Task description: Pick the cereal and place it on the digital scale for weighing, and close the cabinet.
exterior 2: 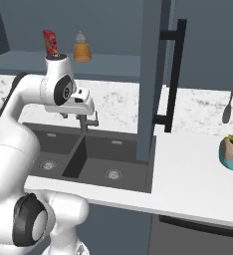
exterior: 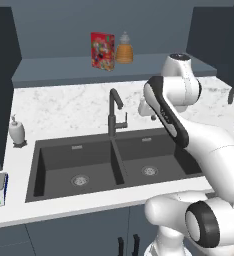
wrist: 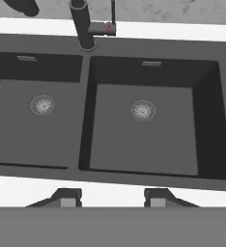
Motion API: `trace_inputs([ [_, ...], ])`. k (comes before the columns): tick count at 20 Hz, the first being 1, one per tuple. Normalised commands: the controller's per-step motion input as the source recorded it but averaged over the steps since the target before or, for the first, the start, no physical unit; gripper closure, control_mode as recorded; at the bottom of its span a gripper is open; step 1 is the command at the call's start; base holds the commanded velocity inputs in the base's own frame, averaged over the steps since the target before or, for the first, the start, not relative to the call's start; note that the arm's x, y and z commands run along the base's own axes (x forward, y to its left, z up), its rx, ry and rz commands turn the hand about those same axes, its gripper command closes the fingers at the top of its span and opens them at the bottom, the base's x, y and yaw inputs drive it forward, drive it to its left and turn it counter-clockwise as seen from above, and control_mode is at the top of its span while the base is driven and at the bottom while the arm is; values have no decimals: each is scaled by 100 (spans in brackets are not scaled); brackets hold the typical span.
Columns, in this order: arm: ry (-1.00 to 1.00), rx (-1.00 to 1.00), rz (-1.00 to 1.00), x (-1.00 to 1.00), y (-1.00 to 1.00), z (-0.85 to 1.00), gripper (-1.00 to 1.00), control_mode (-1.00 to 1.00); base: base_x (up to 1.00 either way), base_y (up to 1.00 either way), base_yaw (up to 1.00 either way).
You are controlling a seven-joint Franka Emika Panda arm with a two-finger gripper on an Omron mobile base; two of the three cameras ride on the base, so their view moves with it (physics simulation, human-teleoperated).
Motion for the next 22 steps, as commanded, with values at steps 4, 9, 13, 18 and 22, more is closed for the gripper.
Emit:
trace_inputs([
  [4, -3, 0, 0, -23, 0, 0, -100, -100, 0, 0, 0],
  [9, -35, 2, 4, -65, 0, 18, -100, -100, 0, 0, 0],
  [13, -51, 8, 8, -62, 0, 80, -100, -100, 0, 0, 0],
  [18, -47, 7, 14, -40, 1, 90, -100, -100, 0, 0, 0],
  [22, -42, 1, 14, -14, 7, 94, -100, -100, 0, 0, 0],
])
